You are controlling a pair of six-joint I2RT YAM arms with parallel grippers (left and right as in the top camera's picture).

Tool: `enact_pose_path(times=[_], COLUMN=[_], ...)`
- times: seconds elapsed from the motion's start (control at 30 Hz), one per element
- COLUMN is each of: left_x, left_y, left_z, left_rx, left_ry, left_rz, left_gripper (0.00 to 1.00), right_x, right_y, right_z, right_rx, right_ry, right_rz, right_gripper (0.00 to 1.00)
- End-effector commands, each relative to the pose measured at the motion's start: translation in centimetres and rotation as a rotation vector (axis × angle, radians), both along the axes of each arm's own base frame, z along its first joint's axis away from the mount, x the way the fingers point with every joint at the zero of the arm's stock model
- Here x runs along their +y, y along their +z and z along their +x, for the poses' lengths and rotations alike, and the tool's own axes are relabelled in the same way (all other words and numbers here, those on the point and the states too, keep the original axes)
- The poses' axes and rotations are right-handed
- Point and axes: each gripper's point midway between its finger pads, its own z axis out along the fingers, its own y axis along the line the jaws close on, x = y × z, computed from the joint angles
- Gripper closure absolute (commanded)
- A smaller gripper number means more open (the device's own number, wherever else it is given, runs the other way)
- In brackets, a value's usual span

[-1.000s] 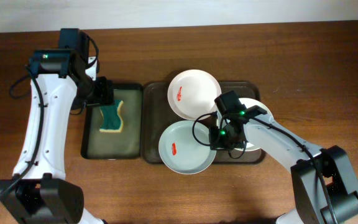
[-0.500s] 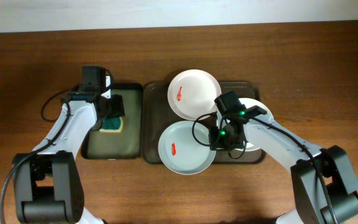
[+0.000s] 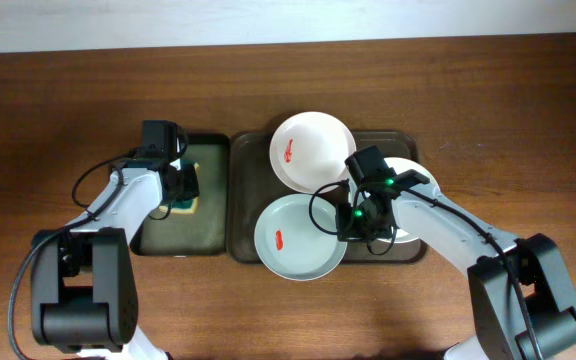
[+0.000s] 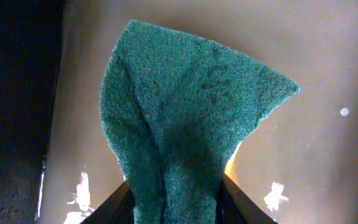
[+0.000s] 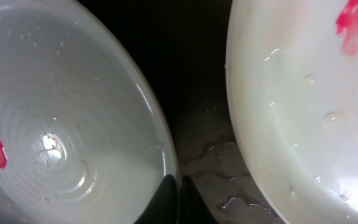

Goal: Clean dirty plates on tray and stack at the side

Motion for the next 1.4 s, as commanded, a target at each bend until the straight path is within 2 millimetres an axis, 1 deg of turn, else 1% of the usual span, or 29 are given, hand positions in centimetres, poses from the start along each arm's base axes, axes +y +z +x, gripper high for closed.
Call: enact_pose_path(times=[0.0, 0.03, 0.07, 0.1, 0.13, 0.2, 0.23, 0.27, 0.3, 0.33, 0.4, 0.43, 0.5, 0.53, 0.6, 0.63, 0.67, 0.7, 0.73, 0.8, 0.87, 0.93, 1.0, 1.07, 1.17, 1.23, 1.3, 1.37], left_x=[0.1, 0.1, 0.1, 0.1, 0.1, 0.1, 0.1, 0.1, 0.1, 0.2, 0.1, -0.1, -0.2, -0.2, -0.2, -0.2, -0.2, -0.2, -0.2, -0.1, -0.1, -0.1, -0.1, -0.1, -0.1, -0.1, -0.1, -0.1], left_y=[-0.9, -0.9, -0.9, -0.9, -1.0, -1.1, -1.1, -1.1, -1.0, -0.3, 1.6, 3.3, 8.4, 11.0, 17.2, 19.6, 21.6, 23.0, 24.0, 24.6, 24.2, 23.7, 23.3, 22.9, 22.1, 21.5, 20.6, 19.7], left_z=[-0.6, -0.6, -0.6, -0.7, -0.8, -0.8, -0.8, -0.7, -0.7, -0.2, 0.5, 0.7, 1.8, 2.1, 1.8, 1.3, 0.7, 0.1, -0.2, -0.4, -0.4, -0.2, -0.3, -0.5, -0.8, -0.7, -0.4, -0.2], left_rx=[0.033, 0.033, 0.033, 0.037, 0.039, 0.043, 0.042, 0.04, 0.037, 0.017, -0.029, -0.059, -0.2, -0.276, -0.446, -0.511, -0.561, -0.598, -0.624, -0.641, -0.629, -0.614, -0.6, -0.582, -0.549, -0.529, -0.501, -0.476], left_ry=[0.002, 0.002, 0.002, 0.002, 0.002, 0.002, 0.002, 0.002, 0.002, 0.005, 0.004, -0.001, -0.013, -0.014, -0.015, -0.016, -0.016, -0.017, -0.016, -0.015, -0.016, -0.015, -0.015, -0.015, -0.015, -0.015, -0.015, -0.015], left_rz=[0.002, 0.002, 0.002, 0.002, 0.002, 0.002, 0.002, 0.002, 0.002, 0.002, -0.002, -0.015, -0.018, -0.021, -0.025, -0.027, -0.028, -0.029, -0.03, -0.028, -0.029, -0.028, -0.027, -0.027, -0.025, -0.025, -0.025, -0.024], left_gripper=[0.51, 0.49, 0.39, 0.38, 0.39, 0.5, 0.61, 0.81, 0.95, 1.0, 1.0, 1.0, 1.0, 1.0, 1.0, 1.0, 1.0, 1.0, 1.0, 1.0, 1.0, 1.0, 1.0, 1.0, 1.0, 1.0, 1.0, 1.0], right_x=[0.0, 0.0, 0.0, 0.0, 0.0, 0.0, 0.0, 0.0, 0.0, 0.0, 0.1, 0.2, 0.9, 1.2, 1.5, 1.7, 1.9, 2.2, 2.4, 2.7, 2.8, 3.1, 3.0, 3.3, 5.0, 5.9, 5.8, 5.1], right_y=[-0.2, -0.2, -0.2, -0.2, -0.2, -0.2, -0.2, -0.2, -0.2, -0.2, -0.2, -0.1, 0.3, 0.6, 1.1, 1.5, 1.6, 1.8, 1.9, 2.2, 2.2, 1.6, 0.4, 0.0, 0.8, 1.4, 1.4, 0.9], right_z=[-0.1, -0.1, -0.1, -0.1, -0.1, -0.1, -0.1, -0.1, -0.1, -0.1, -0.1, -0.1, -0.1, -0.1, 0.6, 1.1, 1.5, 2.1, 2.6, 3.6, 4.7, 5.2, 4.9, 4.2, 2.7, 2.1, 2.3, 2.7], right_rx=[0.008, 0.008, 0.008, 0.008, 0.008, 0.008, 0.008, 0.008, 0.008, 0.008, 0.008, 0.011, 0.019, 0.02, 0.001, -0.017, -0.035, -0.058, -0.08, -0.127, -0.173, -0.181, -0.139, -0.1, -0.028, 0.001, -0.006, -0.029], right_ry=[-0.006, -0.006, -0.006, -0.006, -0.006, -0.006, -0.006, -0.006, -0.006, -0.006, -0.006, -0.006, 0.001, 0.005, 0.008, 0.009, 0.009, 0.01, 0.012, 0.012, 0.008, 0.005, -0.02, -0.013, 0.017, 0.034, 0.032, 0.019], right_rz=[0.0, -0.001, -0.001, -0.001, -0.001, -0.001, -0.001, -0.001, -0.001, -0.001, 0.004, 0.007, 0.049, 0.067, 0.077, 0.085, 0.093, 0.106, 0.114, 0.125, 0.124, 0.13, 0.12, 0.137, 0.25, 0.316, 0.311, 0.258], right_gripper=[0.96, 0.96, 0.96, 0.96, 0.96, 0.96, 0.96, 0.96, 0.96, 0.96, 0.96, 0.96, 0.95, 0.96, 0.96, 0.96, 0.96, 0.96, 0.96, 0.96, 0.96, 0.96, 0.96, 0.96, 0.96, 0.96, 0.96, 0.96])
